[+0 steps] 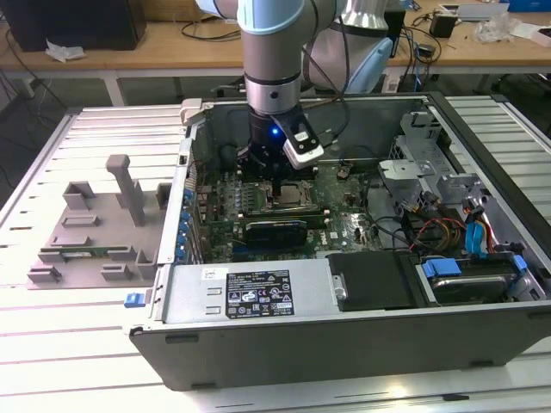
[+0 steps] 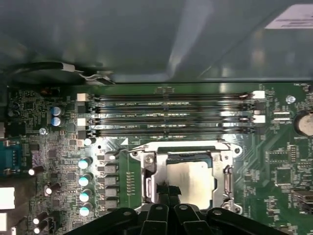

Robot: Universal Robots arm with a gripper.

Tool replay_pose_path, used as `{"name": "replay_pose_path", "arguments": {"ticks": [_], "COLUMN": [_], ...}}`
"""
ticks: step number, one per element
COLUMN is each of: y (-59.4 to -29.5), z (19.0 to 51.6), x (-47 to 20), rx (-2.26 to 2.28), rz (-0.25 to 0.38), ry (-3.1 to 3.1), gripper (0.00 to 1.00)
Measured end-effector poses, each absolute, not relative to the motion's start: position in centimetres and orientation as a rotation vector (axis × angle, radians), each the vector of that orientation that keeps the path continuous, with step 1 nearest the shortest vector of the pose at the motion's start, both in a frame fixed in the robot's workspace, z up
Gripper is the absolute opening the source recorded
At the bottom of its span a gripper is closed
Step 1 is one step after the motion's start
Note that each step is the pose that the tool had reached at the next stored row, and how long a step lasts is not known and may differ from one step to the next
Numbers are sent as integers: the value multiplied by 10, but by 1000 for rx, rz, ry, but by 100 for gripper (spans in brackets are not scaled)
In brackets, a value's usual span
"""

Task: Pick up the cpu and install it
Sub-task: 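Close the cpu cover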

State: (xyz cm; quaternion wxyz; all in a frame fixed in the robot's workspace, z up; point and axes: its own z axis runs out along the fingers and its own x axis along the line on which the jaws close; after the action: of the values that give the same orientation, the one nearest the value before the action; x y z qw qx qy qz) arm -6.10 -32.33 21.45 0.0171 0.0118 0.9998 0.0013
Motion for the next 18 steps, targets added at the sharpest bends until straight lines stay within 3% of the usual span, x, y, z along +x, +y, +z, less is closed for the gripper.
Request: {"name": "replay_pose_path", "arguments": {"ticks": [18], "y": [-321], "z": [206], "x": [-69], "rx": [34], "rz": [4], "ry": [3107], "gripper": [11]}}
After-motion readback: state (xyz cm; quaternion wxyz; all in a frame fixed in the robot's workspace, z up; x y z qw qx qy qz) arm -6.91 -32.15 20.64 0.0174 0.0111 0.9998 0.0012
